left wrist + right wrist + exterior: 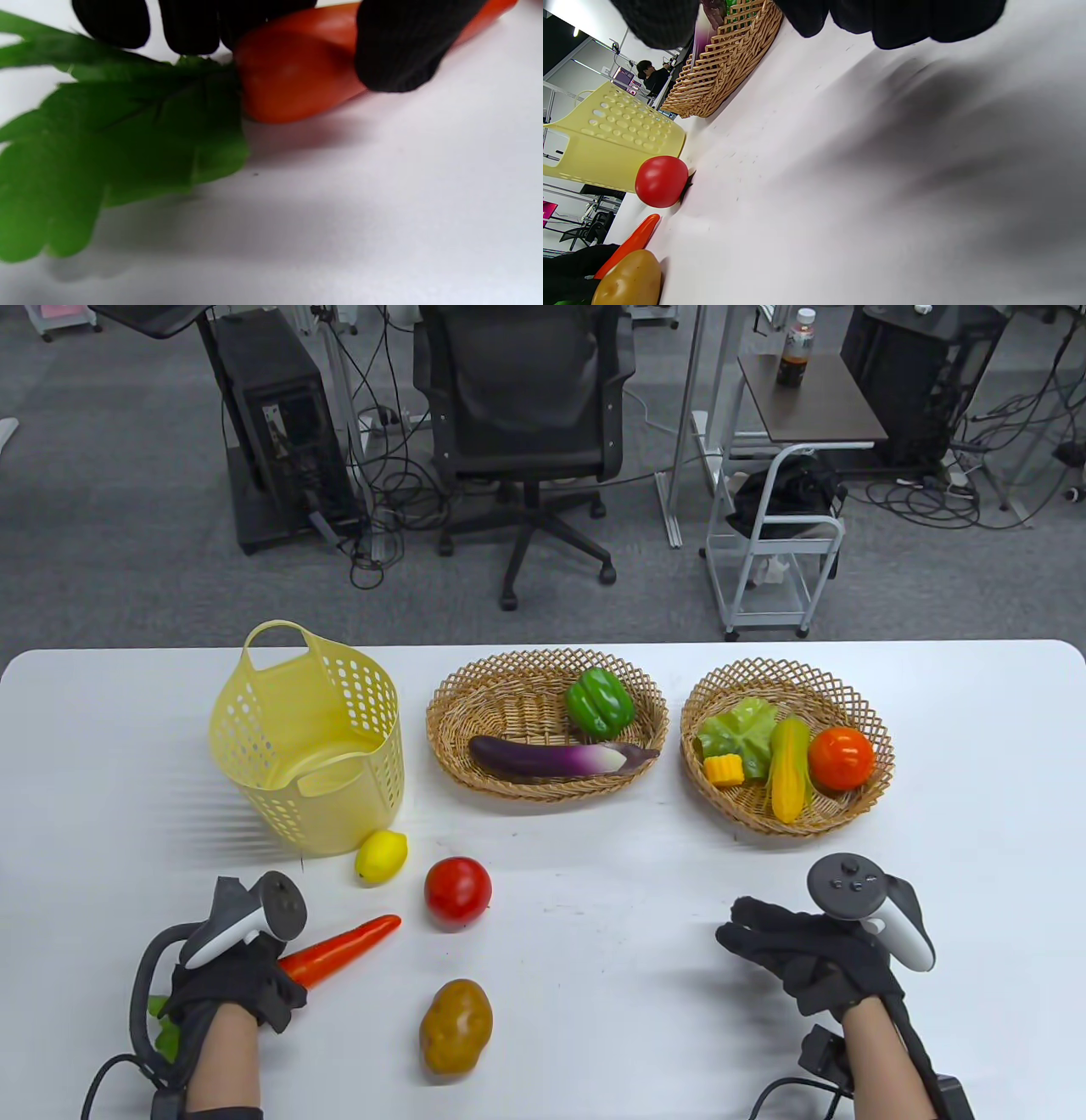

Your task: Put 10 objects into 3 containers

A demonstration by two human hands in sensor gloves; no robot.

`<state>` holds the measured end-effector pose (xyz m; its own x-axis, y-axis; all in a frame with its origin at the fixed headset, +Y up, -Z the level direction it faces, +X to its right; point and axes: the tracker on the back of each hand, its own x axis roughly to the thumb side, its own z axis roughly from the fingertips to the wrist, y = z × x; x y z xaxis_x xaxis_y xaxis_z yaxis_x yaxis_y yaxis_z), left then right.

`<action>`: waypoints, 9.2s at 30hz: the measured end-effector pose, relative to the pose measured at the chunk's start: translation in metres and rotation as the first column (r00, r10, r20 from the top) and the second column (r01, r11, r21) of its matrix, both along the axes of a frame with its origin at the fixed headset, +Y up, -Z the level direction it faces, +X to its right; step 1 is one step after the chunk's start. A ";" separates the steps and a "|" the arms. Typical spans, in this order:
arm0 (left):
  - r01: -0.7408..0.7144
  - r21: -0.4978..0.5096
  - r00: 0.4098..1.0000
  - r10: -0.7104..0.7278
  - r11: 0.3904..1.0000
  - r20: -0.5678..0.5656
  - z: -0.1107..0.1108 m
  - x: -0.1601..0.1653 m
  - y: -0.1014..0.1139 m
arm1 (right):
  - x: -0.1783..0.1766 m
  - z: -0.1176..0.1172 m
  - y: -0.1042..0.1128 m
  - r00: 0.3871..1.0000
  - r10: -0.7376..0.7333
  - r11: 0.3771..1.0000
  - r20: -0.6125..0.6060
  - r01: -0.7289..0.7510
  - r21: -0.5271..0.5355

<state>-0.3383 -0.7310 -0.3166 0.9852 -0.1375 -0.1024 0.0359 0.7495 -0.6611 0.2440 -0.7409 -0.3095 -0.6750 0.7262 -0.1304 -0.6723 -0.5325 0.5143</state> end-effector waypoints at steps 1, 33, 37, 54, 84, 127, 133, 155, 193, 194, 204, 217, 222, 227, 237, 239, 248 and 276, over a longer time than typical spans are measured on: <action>0.002 -0.002 1.000 -0.002 1.000 0.000 0.000 -0.001 -0.001 | 0.000 0.000 0.000 1.000 0.000 1.000 0.001 0.000 -0.002; -0.637 0.653 0.705 0.653 0.410 0.277 0.009 -0.045 0.109 | 0.007 0.001 0.001 0.999 0.035 0.999 0.038 -0.034 -0.017; -0.600 0.664 0.696 0.700 0.446 0.159 -0.018 -0.054 0.110 | 0.007 0.000 0.000 0.999 0.034 0.999 0.032 -0.033 -0.019; -0.697 0.665 0.445 0.889 0.270 0.106 -0.044 -0.079 0.097 | 0.007 -0.001 -0.006 0.998 0.048 0.998 0.039 -0.047 -0.045; -0.741 -0.170 0.630 0.760 0.650 0.160 0.011 0.078 -0.014 | 0.007 -0.002 -0.007 0.999 0.017 0.999 0.028 -0.017 -0.028; -0.549 0.051 0.753 0.468 0.834 0.463 0.034 0.109 0.008 | 0.010 -0.004 -0.010 0.999 0.007 1.000 0.033 -0.007 -0.008; -0.705 0.209 0.692 0.592 0.678 0.412 0.022 0.047 0.058 | 0.010 -0.005 -0.011 0.999 0.009 1.000 0.032 -0.009 -0.007; -0.434 0.854 0.719 0.682 0.286 0.137 -0.056 -0.066 0.104 | 0.012 -0.005 -0.015 0.989 0.107 0.994 0.100 -0.106 -0.012; -0.487 0.823 0.847 0.389 0.293 0.363 0.002 -0.020 0.083 | 0.006 -0.001 -0.008 0.994 0.080 0.997 0.070 -0.081 0.018; -0.493 0.817 0.845 0.388 0.298 0.369 0.005 -0.016 0.079 | 0.006 0.000 -0.007 0.995 0.078 0.997 0.069 -0.079 0.020; -0.590 0.561 0.801 0.508 0.581 0.316 -0.012 0.018 0.033 | 0.007 0.000 -0.005 0.996 0.063 0.997 0.068 -0.065 0.031; -0.421 0.402 0.903 0.418 0.813 0.099 -0.061 0.063 -0.001 | 0.007 0.001 -0.004 0.996 0.055 0.998 0.066 -0.057 0.033; -0.366 0.352 0.928 0.366 0.861 0.069 -0.070 0.070 -0.008 | 0.006 0.002 -0.003 0.996 0.061 0.998 0.066 -0.063 0.029; -0.340 0.341 0.938 0.339 0.876 0.065 -0.072 0.069 -0.016 | 0.006 0.002 -0.003 0.996 0.068 0.997 0.062 -0.070 0.024; -0.192 0.365 0.980 0.159 0.911 0.118 -0.067 0.071 -0.023 | 0.005 0.002 -0.003 0.996 0.069 0.997 0.061 -0.071 0.022; -0.200 0.378 0.978 0.161 0.904 0.132 -0.065 0.072 -0.024 | 0.005 0.001 -0.003 0.996 0.068 0.997 0.060 -0.070 0.023; -0.277 0.463 0.959 0.214 0.842 0.185 -0.043 0.057 -0.002 | 0.004 0.001 -0.003 0.997 0.063 0.998 0.054 -0.064 0.015; -0.277 0.914 0.788 0.615 0.297 0.039 -0.053 -0.016 0.111 | -0.004 0.002 -0.004 0.998 0.060 0.998 0.033 -0.060 -0.013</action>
